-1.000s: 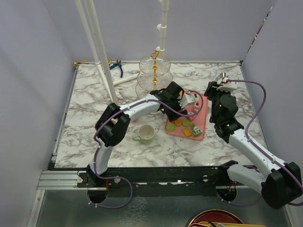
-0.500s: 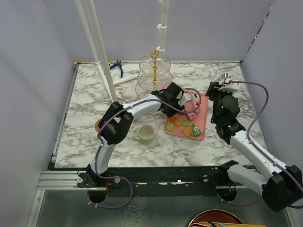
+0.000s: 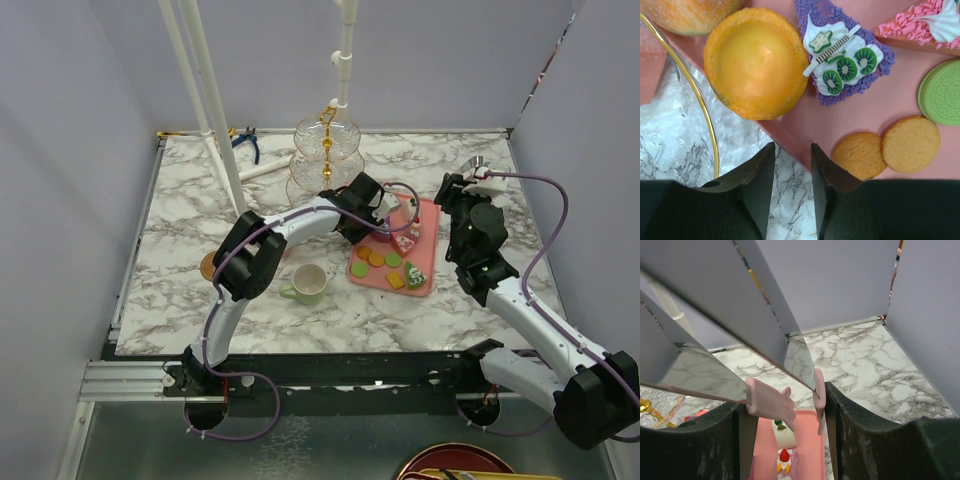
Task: Serve the afternoon tea
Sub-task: Adjust the tray at the center of the board.
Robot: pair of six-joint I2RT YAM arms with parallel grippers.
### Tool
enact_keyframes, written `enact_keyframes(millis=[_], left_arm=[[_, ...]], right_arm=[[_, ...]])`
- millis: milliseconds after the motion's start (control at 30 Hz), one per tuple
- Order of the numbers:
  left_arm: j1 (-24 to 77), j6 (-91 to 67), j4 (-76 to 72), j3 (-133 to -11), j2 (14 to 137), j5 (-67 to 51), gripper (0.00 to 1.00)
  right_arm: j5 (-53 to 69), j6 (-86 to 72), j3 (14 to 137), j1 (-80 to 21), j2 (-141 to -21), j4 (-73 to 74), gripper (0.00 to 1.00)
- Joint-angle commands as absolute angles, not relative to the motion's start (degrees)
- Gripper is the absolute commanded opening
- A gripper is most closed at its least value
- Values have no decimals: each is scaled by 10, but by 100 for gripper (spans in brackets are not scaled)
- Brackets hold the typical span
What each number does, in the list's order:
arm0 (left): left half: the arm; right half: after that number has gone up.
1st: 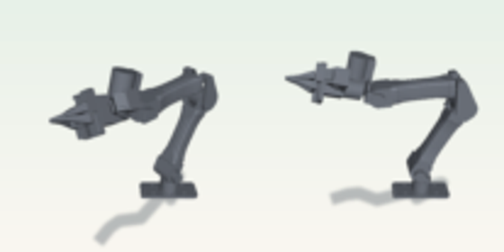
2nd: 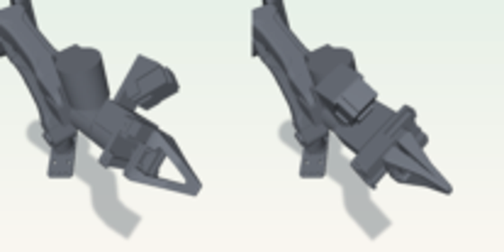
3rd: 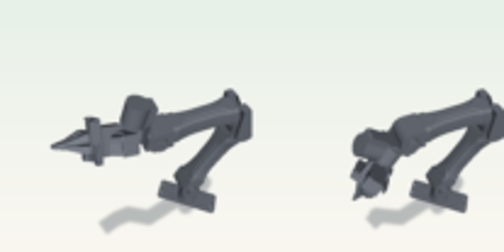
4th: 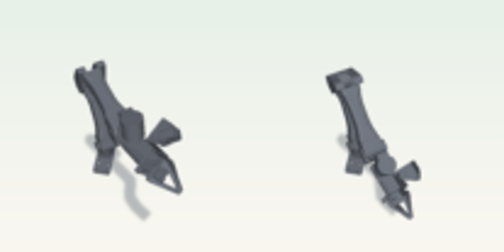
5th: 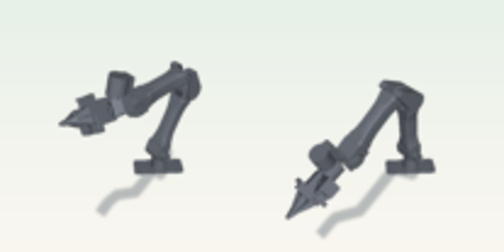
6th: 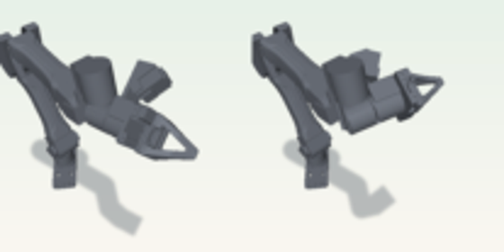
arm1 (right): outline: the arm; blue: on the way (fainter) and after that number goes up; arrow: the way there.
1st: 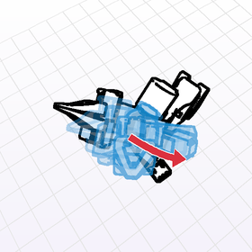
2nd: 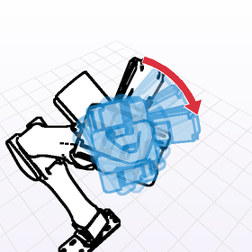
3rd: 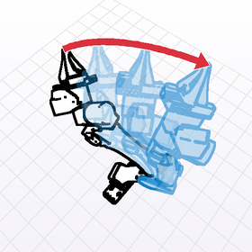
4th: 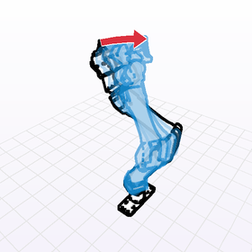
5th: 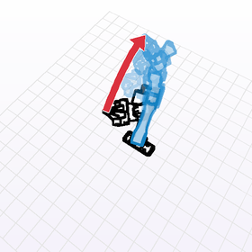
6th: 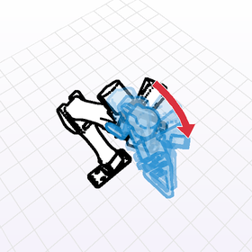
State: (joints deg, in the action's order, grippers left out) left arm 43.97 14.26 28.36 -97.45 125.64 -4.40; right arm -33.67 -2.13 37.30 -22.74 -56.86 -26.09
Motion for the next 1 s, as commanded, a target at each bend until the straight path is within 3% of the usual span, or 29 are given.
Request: enact_keyframes(millis=[0, 267, 667, 967], left_arm=[[440, 147, 279, -997, 1274, -52, 29], [451, 239, 279, -1038, 1308, -51, 11], [463, 451, 304, -1094, 1350, -39, 8], [466, 563, 331, -1122, 1370, -95, 4]], right_arm=[[-331, -30, 367, -222, -560, -274, 52], [-335, -42, 359, -221, -566, -270, 52], [-378, -58, 338, -221, -579, -266, 52], [-402, -65, 331, -220, -567, -258, 52]])
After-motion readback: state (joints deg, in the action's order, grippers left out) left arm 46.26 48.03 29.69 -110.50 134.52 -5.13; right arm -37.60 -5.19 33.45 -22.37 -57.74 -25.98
